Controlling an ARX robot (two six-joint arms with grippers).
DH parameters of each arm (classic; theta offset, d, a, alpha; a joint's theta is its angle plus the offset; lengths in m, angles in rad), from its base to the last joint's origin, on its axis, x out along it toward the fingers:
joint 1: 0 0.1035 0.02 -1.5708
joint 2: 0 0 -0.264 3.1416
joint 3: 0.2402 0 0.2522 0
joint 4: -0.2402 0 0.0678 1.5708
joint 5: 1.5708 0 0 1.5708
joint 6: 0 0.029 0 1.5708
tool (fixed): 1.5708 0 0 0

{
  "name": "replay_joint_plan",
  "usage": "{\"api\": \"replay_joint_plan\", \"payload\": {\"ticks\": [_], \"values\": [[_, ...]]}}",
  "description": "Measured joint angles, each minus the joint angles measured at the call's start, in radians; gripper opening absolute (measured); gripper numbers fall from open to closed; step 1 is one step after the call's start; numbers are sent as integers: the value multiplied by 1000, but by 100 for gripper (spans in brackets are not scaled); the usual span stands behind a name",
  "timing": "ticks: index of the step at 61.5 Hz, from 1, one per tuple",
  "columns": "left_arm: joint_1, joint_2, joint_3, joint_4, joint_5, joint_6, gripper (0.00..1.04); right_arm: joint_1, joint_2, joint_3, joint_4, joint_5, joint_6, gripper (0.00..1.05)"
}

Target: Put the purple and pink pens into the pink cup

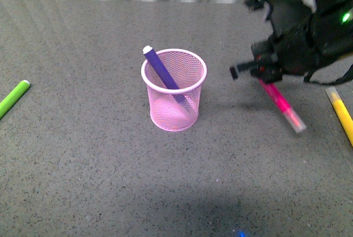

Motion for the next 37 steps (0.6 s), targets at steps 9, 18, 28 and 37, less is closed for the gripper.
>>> {"api": "replay_joint_plan", "payload": {"ticks": [9, 18, 28, 37], "values": [[0, 0, 0, 0, 0, 0, 97, 11, -179, 0, 69, 8, 35, 9], [0, 0, 0, 0, 0, 0, 97, 47, -322, 10, 147, 47, 137, 9], [0, 0, 0, 0, 0, 0, 97, 99, -342, 9, 233, 167, 309, 9], [0, 0, 0, 0, 0, 0, 97, 177, -277, 3, 276, 277, 537, 9]]}}
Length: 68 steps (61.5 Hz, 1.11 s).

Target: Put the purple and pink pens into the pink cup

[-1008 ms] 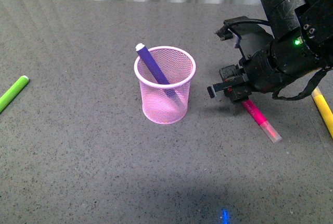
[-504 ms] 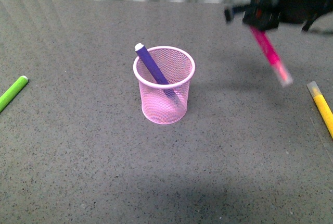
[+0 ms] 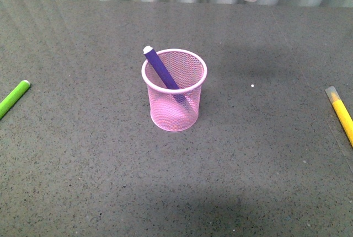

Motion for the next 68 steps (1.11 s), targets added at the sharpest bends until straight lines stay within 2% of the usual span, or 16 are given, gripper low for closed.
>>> {"api": "replay_joint_plan", "payload": {"ticks": [17, 31, 42, 68], "values": [[0, 0, 0, 0, 0, 0, 97, 122, 48, -30, 43, 81, 188, 8], [0, 0, 0, 0, 0, 0, 97, 167, 91, -42, 150, 86, 214, 8], [0, 0, 0, 0, 0, 0, 97, 161, 153, -92, 273, 54, 226, 8], [0, 0, 0, 0, 0, 0, 97, 138, 195, -201, 508, 66, 283, 8]]}}
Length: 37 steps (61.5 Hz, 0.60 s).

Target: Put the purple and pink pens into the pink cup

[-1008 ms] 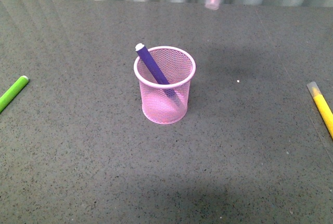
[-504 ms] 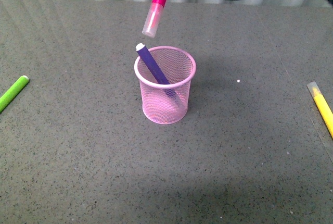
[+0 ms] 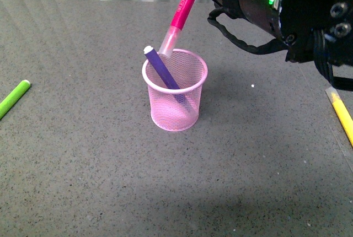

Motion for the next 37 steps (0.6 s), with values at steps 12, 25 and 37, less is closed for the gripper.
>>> {"api": "replay_joint_plan", "payload": {"ticks": [12, 25, 37], "values": [[0, 0, 0, 0, 0, 0, 97, -6, 29, -32, 69, 2, 11, 8], [0, 0, 0, 0, 0, 0, 97, -13, 52, -42, 129, 14, 14, 8], [0, 0, 0, 0, 0, 0, 97, -16, 69, -47, 176, 17, -2, 8]]}}
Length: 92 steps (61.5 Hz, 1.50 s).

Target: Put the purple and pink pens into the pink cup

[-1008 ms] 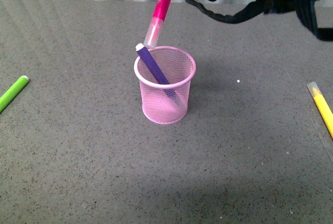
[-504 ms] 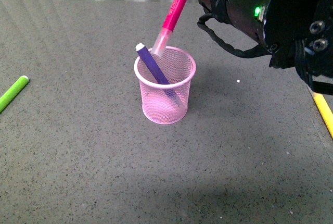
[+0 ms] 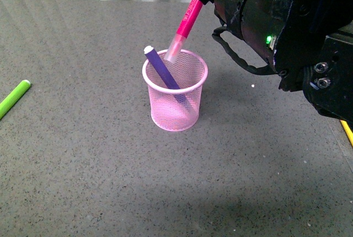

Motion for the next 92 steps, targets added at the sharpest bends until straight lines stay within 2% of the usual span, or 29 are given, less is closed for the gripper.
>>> {"api": "replay_joint_plan", "payload": {"ticks": [9, 14, 18, 24, 37, 47, 54, 62, 70, 74, 81, 88, 90, 92], "values": [[0, 0, 0, 0, 0, 0, 97, -5, 14, -8, 37, 0, -11, 10], [0, 0, 0, 0, 0, 0, 97, -8, 21, -22, 45, -1, -13, 31], [0, 0, 0, 0, 0, 0, 97, -10, 22, -27, 45, -1, -13, 41], [0, 0, 0, 0, 0, 0, 97, -10, 24, -34, 51, -2, -13, 64], [0, 0, 0, 0, 0, 0, 97, -10, 24, -34, 54, -12, -12, 98], [0, 0, 0, 0, 0, 0, 97, -18, -7, -34, 14, -22, -37, 97], [0, 0, 0, 0, 0, 0, 97, -42, -71, -34, -32, -47, -118, 97], [0, 0, 0, 0, 0, 0, 97, -112, -195, -29, -231, -128, -196, 97], [0, 0, 0, 0, 0, 0, 97, -226, -336, -90, -398, -201, -202, 97], [0, 0, 0, 0, 0, 0, 97, -327, -467, -179, -489, -256, -199, 97], [0, 0, 0, 0, 0, 0, 97, -469, -690, -325, -624, -271, -221, 97], [0, 0, 0, 0, 1, 0, 97, -494, -753, -355, -634, -276, -234, 97], [0, 0, 0, 0, 1, 0, 97, -499, -743, -367, -594, -317, -262, 95], [0, 0, 0, 0, 0, 0, 97, -504, -732, -398, -488, -386, -329, 90]]}}
